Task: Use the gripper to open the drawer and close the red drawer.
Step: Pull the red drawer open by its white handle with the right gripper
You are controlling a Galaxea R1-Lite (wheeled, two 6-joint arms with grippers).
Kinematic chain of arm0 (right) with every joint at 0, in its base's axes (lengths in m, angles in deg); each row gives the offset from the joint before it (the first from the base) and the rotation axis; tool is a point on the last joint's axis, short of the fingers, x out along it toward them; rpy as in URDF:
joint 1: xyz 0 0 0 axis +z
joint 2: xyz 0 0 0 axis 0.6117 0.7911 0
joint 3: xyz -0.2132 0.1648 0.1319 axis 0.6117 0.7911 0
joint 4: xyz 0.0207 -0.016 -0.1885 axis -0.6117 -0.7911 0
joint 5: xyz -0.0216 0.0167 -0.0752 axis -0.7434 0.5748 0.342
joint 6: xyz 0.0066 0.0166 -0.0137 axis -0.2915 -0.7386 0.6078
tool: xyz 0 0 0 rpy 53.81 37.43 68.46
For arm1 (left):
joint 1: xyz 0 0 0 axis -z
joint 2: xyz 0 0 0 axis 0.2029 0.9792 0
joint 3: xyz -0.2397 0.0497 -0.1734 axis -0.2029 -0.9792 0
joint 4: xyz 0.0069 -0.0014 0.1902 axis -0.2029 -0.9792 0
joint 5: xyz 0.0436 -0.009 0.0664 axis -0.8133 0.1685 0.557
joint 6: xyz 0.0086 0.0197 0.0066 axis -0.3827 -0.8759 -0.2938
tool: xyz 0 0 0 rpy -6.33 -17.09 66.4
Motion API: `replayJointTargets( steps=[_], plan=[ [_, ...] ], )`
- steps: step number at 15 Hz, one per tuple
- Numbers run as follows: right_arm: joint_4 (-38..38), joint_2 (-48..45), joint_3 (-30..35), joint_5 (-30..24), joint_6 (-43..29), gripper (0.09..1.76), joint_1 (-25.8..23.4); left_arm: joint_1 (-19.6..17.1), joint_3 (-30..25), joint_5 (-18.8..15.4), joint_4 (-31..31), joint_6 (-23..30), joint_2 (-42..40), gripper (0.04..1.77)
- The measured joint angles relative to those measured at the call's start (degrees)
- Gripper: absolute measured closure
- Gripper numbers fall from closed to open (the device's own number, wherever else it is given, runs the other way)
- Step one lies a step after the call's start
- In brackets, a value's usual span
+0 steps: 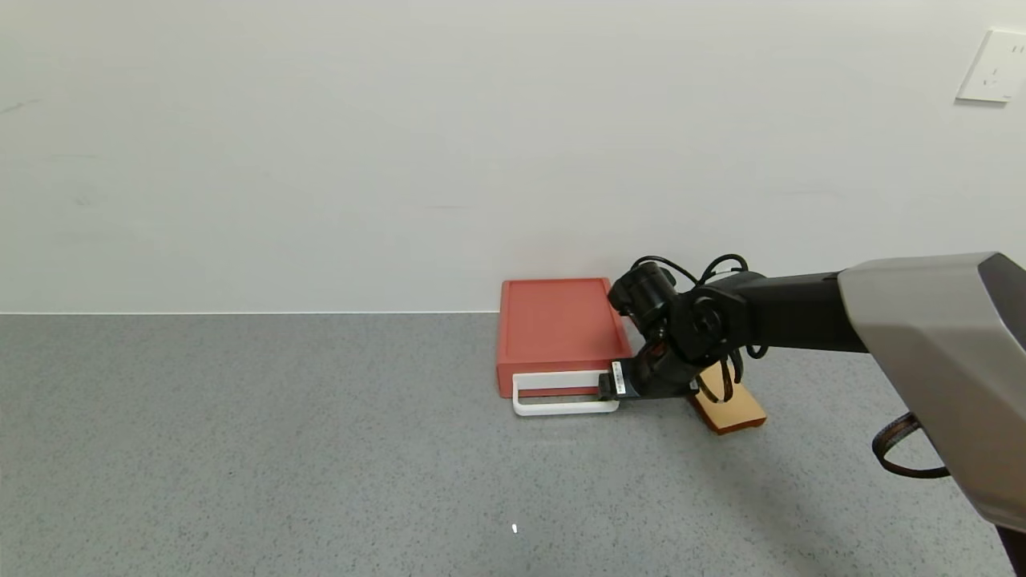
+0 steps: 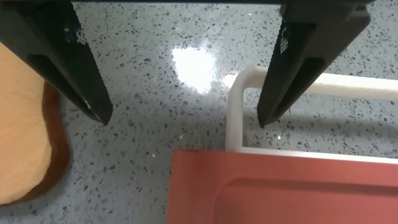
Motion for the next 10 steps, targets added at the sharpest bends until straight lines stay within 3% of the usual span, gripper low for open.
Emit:
replayJointTargets(
  steps=[10],
  plan=[
    [-7.1, 0.0, -1.3, -3.3, 1.4, 0.14, 0.1, 0.0, 0.0, 0.1, 0.0, 0.0, 0.0, 0.09]
  ],
)
